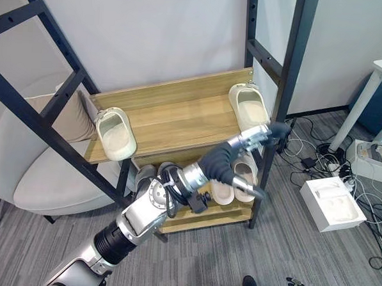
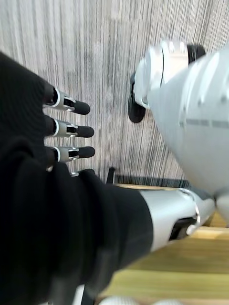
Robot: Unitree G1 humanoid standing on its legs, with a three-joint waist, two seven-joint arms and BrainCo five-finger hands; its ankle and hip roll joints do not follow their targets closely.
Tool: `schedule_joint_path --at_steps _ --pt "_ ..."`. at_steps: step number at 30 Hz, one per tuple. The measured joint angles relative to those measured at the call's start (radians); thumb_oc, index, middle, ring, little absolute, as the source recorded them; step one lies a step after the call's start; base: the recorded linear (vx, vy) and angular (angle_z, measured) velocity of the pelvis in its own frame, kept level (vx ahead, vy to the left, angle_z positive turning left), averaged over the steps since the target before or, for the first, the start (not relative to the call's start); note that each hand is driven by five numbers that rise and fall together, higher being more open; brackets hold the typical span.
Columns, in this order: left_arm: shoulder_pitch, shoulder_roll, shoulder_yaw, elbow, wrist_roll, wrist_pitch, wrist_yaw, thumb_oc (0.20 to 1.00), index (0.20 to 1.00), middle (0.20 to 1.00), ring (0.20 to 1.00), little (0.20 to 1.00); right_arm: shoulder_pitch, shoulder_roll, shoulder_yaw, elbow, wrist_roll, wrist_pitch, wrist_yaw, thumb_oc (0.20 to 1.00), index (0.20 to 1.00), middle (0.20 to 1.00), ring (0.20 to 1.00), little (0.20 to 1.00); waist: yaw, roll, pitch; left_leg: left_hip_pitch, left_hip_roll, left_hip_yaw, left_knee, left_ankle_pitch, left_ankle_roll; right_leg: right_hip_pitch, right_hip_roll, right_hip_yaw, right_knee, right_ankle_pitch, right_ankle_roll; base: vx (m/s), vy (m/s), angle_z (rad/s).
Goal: Arrange the slippers neatly on the shoe rack.
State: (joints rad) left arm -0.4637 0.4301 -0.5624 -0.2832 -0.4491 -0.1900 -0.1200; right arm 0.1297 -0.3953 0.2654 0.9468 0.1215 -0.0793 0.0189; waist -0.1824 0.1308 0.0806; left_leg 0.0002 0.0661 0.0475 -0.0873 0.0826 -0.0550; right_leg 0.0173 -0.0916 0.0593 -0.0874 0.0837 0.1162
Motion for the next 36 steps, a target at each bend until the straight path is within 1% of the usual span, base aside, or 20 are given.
schedule_joint_path --at_steps 2,3,5,7,11,14,17,20,21,22,23,25,26,27,28,30,32,33,34,36 --pt "-0.036 0.005 0.029 0.027 0.047 -0.014 0.039 1.0 1.0 1.0 1.0 1.0 -0.003 0.003 0.001 0.005 0.005 0.0 -0.002 1.0 1.0 1.0 1.0 1.0 0.003 -0.003 0.003 0.003 0.0 -0.008 0.0 -0.001 -0.001 0.008 0.0 -0.006 0.0 -0.003 0.0 0.02 -0.034 0.13" --pt "-0.1 0.042 0.086 0.097 0.13 -0.022 0.113 1.0 1.0 1.0 1.0 1.0 -0.018 0.006 0.004 0.007 0.014 0.0 -0.003 1.0 1.0 1.0 1.0 1.0 0.002 0.001 0.003 0.004 0.0 -0.012 0.0 -0.001 -0.002 0.011 0.001 -0.008 0.0 -0.004 -0.001 0.03 -0.044 0.09" --pt "-0.142 0.075 0.137 0.167 0.206 -0.025 0.19 1.0 1.0 1.0 1.0 1.0 -0.029 0.005 0.001 0.009 0.018 -0.001 -0.01 1.0 1.0 1.0 1.0 1.0 0.003 0.009 0.004 0.005 0.0 -0.012 0.0 -0.001 -0.002 0.012 0.001 -0.009 0.0 -0.004 -0.002 0.0 -0.032 0.03" --pt "-0.163 0.089 0.154 0.235 0.291 -0.023 0.248 1.0 1.0 1.0 1.0 1.0 -0.032 0.006 0.002 0.01 0.018 0.0 -0.014 1.0 1.0 1.0 1.0 1.0 0.003 0.023 0.003 0.005 0.001 -0.012 0.0 0.006 -0.011 0.013 0.001 -0.01 -0.001 -0.005 -0.002 0.02 -0.013 0.01" --pt "-0.183 0.097 0.15 0.312 0.461 -0.013 0.324 1.0 1.0 1.0 1.0 1.0 -0.035 0.007 0.008 0.01 0.019 0.0 -0.019 1.0 1.0 1.0 1.0 1.0 0.0 0.031 0.003 0.008 0.001 -0.012 0.0 0.012 -0.008 0.015 0.002 -0.012 -0.001 -0.008 -0.004 0.0 0.0 0.0" --pt "-0.24 0.129 0.137 0.433 0.564 0.029 0.38 1.0 1.0 1.0 1.0 1.0 -0.042 0.007 0.021 0.01 0.038 0.0 -0.019 1.0 1.0 1.0 1.0 1.0 -0.001 0.031 0.004 0.012 0.002 -0.012 0.002 0.017 -0.01 0.018 0.003 -0.012 -0.001 -0.009 -0.005 0.0 -0.01 0.0" --pt "-0.292 0.202 0.124 0.5 0.667 0.06 0.404 1.0 1.0 1.0 1.0 1.0 -0.045 0.005 0.023 0.01 0.056 0.001 -0.02 1.0 1.0 1.0 1.0 1.0 -0.004 0.032 0.004 0.017 0.003 -0.012 0.0 0.014 -0.013 0.024 0.003 -0.013 -0.001 -0.009 -0.005 0.0 -0.013 0.0" --pt "-0.323 0.233 0.126 0.499 0.706 0.07 0.437 1.0 1.0 1.0 1.0 1.0 -0.047 0.005 0.032 0.01 0.057 0.001 -0.023 1.0 1.0 1.0 1.0 1.0 0.001 0.033 0.005 0.019 0.003 -0.014 0.0 0.013 -0.013 0.028 0.004 -0.016 -0.001 -0.009 -0.006 -0.02 -0.017 0.04" --pt "-0.325 0.247 0.125 0.503 0.712 0.068 0.438 1.0 1.0 1.0 1.0 1.0 -0.037 0.005 0.032 0.026 0.057 -0.003 -0.016 1.0 1.0 1.0 1.0 1.0 -0.003 0.033 0.007 0.019 0.003 -0.014 -0.001 0.007 -0.022 0.028 0.003 -0.017 -0.001 -0.01 -0.007 0.0 0.0 0.0" --pt "-0.326 0.3 0.119 0.502 0.733 0.071 0.437 1.0 1.0 1.0 1.0 1.0 -0.034 0.005 0.03 0.022 0.058 -0.005 -0.01 1.0 1.0 1.0 1.0 1.0 -0.002 0.033 0.007 0.02 0.003 -0.013 0.0 0.006 -0.023 0.029 0.004 -0.018 0.0 -0.011 -0.009 0.0 0.0 0.0" --pt "-0.324 0.311 0.134 0.497 0.743 0.076 0.438 1.0 1.0 1.0 1.0 1.0 -0.019 -0.001 0.034 0.0 0.057 0.008 -0.009 1.0 1.0 1.0 1.0 1.0 -0.002 0.036 0.008 0.019 0.003 -0.013 0.0 0.006 -0.023 0.028 0.004 -0.018 0.0 -0.011 -0.009 0.0 0.0 0.0" --pt "-0.325 0.333 0.158 0.494 0.753 0.088 0.449 1.0 1.0 1.0 1.0 1.0 0.03 -0.021 0.029 -0.087 0.056 0.003 -0.006 1.0 1.0 1.0 1.0 1.0 -0.002 0.037 0.011 0.019 0.003 -0.013 0.0 0.0 -0.015 0.029 0.004 -0.019 0.0 -0.013 -0.012 0.0 0.0 0.0" --pt "-0.326 0.355 0.156 0.517 0.769 0.092 0.447 1.0 1.0 1.0 1.0 1.0 0.046 -0.023 0.009 -0.066 0.056 -0.011 0.011 1.0 1.0 1.0 1.0 1.0 -0.01 0.036 0.011 0.019 0.003 -0.012 0.0 0.001 -0.017 0.028 0.003 -0.018 -0.001 -0.013 -0.012 -0.06 -0.026 -0.01" --pt "-0.329 0.38 0.145 0.526 0.783 0.092 0.445 1.0 1.0 1.0 1.0 1.0 0.034 -0.015 -0.015 -0.038 0.058 -0.015 0.019 1.0 1.0 1.0 1.0 1.0 -0.003 0.037 0.011 0.02 0.003 -0.013 0.0 0.002 -0.018 0.03 0.004 -0.019 0.0 -0.013 -0.011 0.0 0.0 0.0" --pt "-0.321 0.413 0.149 0.53 0.784 0.11 0.435 1.0 1.0 1.0 1.0 1.0 0.023 -0.024 -0.026 0.002 0.062 0.006 0.021 1.0 1.0 1.0 1.0 1.0 0.0 0.039 0.011 0.019 0.002 -0.017 0.0 0.011 -0.016 0.028 0.004 -0.02 0.005 -0.01 -0.007 0.0 0.0 0.0" --pt "-0.317 0.433 0.149 0.528 0.787 0.114 0.433 1.0 1.0 1.0 1.0 1.0 0.041 -0.032 -0.034 0.003 0.062 0.021 0.024 1.0 1.0 1.0 1.0 1.0 -0.002 0.037 0.013 0.02 0.003 -0.021 0.0 0.006 -0.022 0.034 0.004 -0.029 0.0 -0.013 -0.009 0.02 -0.021 0.11" --pt "-0.325 0.434 0.123 0.59 0.804 0.112 0.432 1.0 1.0 1.0 1.0 1.0 0.034 -0.047 -0.003 0.013 0.068 0.02 0.037 1.0 1.0 1.0 1.0 1.0 0.0 0.035 0.014 0.02 0.003 -0.027 0.0 0.006 -0.023 0.036 0.005 -0.032 0.0 -0.014 -0.01 -0.01 -0.031 0.1" --pt "-0.315 0.439 0.121 0.617 0.823 0.138 0.41 1.0 1.0 1.0 1.0 1.0 -0.023 -0.02 -0.024 0.121 0.069 0.008 0.041 1.0 1.0 1.0 1.0 1.0 0.005 0.038 0.02 0.02 0.003 -0.038 0.0 0.008 -0.024 0.038 0.005 -0.034 0.0 -0.013 -0.009 0.0 -0.037 0.03" --pt "-0.311 0.441 0.122 0.619 0.823 0.14 0.397 1.0 1.0 1.0 1.0 1.0 -0.048 -0.009 -0.043 0.155 0.075 0.033 0.032 1.0 1.0 1.0 1.0 1.0 0.006 0.036 0.022 0.019 0.003 -0.037 0.0 0.008 -0.025 0.038 0.006 -0.035 0.001 -0.013 -0.009 0.01 -0.034 0.05" --pt "-0.293 0.434 0.121 0.65 0.826 0.133 0.397 1.0 1.0 1.0 1.0 1.0 -0.016 -0.017 -0.008 0.084 0.075 0.039 0.027 1.0 1.0 1.0 1.0 1.0 0.0 0.037 0.023 0.021 0.005 -0.036 0.0 0.008 -0.026 0.04 0.007 -0.035 0.0 -0.014 -0.011 0.01 -0.03 0.06"
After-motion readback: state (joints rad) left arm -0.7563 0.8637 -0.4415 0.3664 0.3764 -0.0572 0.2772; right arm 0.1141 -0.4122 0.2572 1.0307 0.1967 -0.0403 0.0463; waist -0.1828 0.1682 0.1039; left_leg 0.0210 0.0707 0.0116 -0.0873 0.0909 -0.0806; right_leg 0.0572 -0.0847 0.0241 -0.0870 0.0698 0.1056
